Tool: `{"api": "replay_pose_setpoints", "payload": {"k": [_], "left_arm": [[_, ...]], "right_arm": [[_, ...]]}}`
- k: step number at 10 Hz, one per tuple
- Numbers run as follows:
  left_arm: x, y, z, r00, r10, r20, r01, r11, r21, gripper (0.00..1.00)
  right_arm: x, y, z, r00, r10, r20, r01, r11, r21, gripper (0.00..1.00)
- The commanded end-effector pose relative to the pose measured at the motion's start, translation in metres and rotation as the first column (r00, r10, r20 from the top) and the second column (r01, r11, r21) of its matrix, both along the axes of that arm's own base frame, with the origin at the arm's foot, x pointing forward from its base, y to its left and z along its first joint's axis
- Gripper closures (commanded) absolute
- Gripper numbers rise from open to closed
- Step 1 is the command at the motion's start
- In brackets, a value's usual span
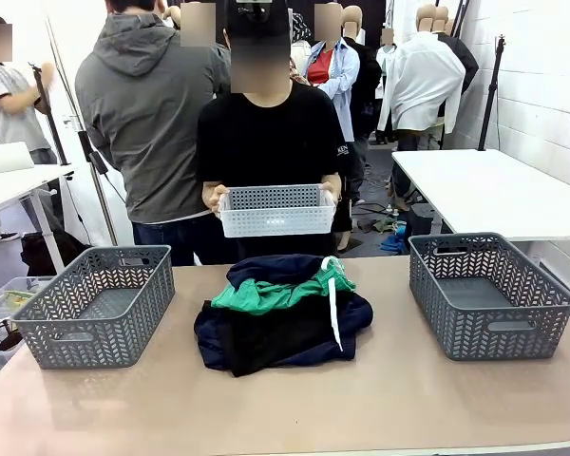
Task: Sort the tops and bottoms.
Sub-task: Lift clothes from the center of the table with your left hand.
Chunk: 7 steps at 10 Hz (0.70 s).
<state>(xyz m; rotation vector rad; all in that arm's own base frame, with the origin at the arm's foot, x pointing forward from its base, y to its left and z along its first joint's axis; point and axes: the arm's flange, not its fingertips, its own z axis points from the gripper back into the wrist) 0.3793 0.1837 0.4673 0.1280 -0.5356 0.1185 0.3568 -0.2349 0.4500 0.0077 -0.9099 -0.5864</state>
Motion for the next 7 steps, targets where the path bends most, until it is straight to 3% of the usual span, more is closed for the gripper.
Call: {"api": "replay_pose_setpoints", "payload": {"k": [1, 7], "left_arm": [[-0.0029, 0.0005, -0.0003, 1.0, 0.002, 0.002, -0.002, 1.0, -0.002, 0.0], [-0.0029, 0.0005, -0.0003, 1.0, 0.002, 0.002, -0.002, 1.0, -0.002, 0.0]], "right_arm": [[0.0, 0.0021, 0.0018, 1.0, -0.005, -0.005, 0.005, 1.0, 0.002, 0.0], [0.0, 0.0021, 0.0018, 1.0, -0.005, -0.005, 0.005, 1.0, 0.002, 0.0]]}}
